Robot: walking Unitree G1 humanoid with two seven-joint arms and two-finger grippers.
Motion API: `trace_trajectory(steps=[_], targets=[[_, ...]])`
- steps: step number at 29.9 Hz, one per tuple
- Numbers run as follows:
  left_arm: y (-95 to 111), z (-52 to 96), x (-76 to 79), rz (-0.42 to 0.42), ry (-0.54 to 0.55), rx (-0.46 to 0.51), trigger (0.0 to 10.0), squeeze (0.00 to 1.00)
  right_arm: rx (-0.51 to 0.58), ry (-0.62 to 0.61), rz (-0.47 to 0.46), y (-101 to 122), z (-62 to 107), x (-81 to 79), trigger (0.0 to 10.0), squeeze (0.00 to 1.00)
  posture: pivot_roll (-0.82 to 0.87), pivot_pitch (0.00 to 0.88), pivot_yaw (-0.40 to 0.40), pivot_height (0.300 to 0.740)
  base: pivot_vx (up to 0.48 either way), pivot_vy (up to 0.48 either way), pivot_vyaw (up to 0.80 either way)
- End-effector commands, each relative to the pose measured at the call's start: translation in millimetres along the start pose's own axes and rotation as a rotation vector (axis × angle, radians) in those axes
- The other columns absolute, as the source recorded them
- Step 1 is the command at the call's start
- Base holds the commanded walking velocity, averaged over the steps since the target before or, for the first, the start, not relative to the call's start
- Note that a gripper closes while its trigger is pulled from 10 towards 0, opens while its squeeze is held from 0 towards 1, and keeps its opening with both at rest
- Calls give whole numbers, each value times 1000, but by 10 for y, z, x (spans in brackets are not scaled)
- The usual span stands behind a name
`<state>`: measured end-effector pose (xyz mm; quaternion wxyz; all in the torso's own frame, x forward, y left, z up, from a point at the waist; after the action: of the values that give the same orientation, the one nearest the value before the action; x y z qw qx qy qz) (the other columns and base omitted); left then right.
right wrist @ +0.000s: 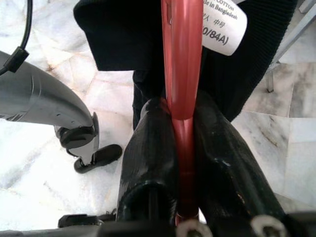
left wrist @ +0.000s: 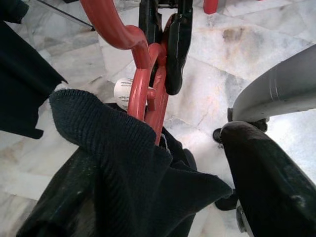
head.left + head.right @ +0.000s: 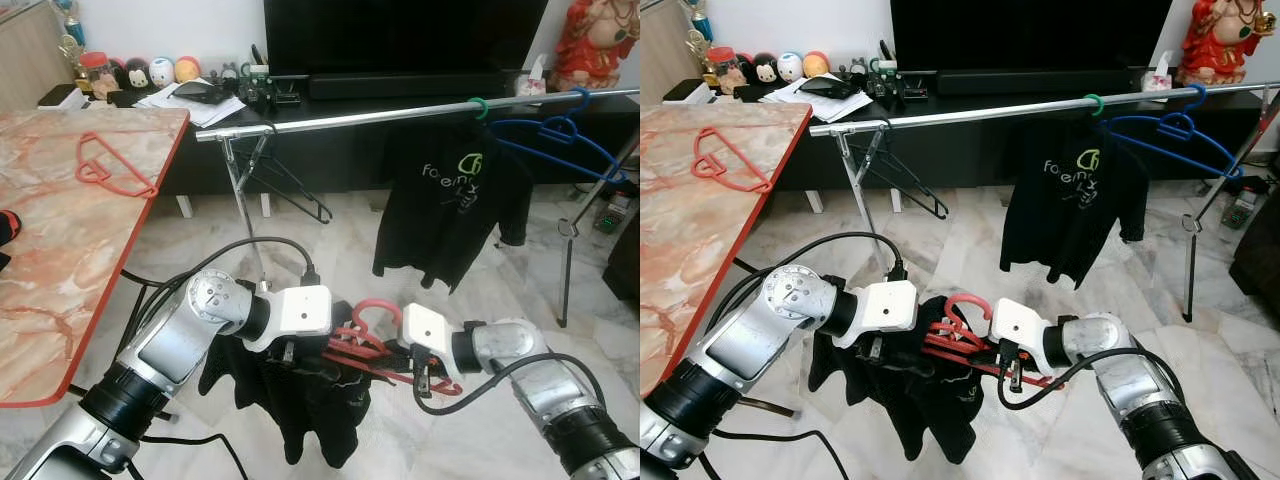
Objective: Hang hanger
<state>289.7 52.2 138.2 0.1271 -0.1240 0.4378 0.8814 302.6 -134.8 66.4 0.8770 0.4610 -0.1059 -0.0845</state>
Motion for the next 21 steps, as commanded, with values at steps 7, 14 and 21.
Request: trace_trajectory(steps=[7, 14, 21], targets=[[13, 20, -28, -67, 12, -45, 10000, 0, 41, -78, 15, 115, 37, 147, 0, 0, -6, 0, 28, 740, 0, 0, 0], [-40, 14, -236, -96, 151, -73, 10000, 0, 45, -81, 13, 116, 27, 149, 0, 0, -4, 0, 27, 740, 0, 0, 0], [24, 71, -152, 103, 134, 122, 3843, 0, 47, -82, 9, 103, 27, 134, 0, 0, -7, 0, 30, 740, 0, 0, 0]])
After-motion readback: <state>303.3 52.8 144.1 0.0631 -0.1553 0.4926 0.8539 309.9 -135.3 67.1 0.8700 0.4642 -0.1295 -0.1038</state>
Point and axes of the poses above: a point about 5 cm out from each wrist's last joint towards the gripper, its own z axis pointing back from the gripper into the wrist, its own y axis along the axis of the wrist's last joint, x = y × z, the point moved 4 cm from there along -z, pointing out of the wrist towards the gripper
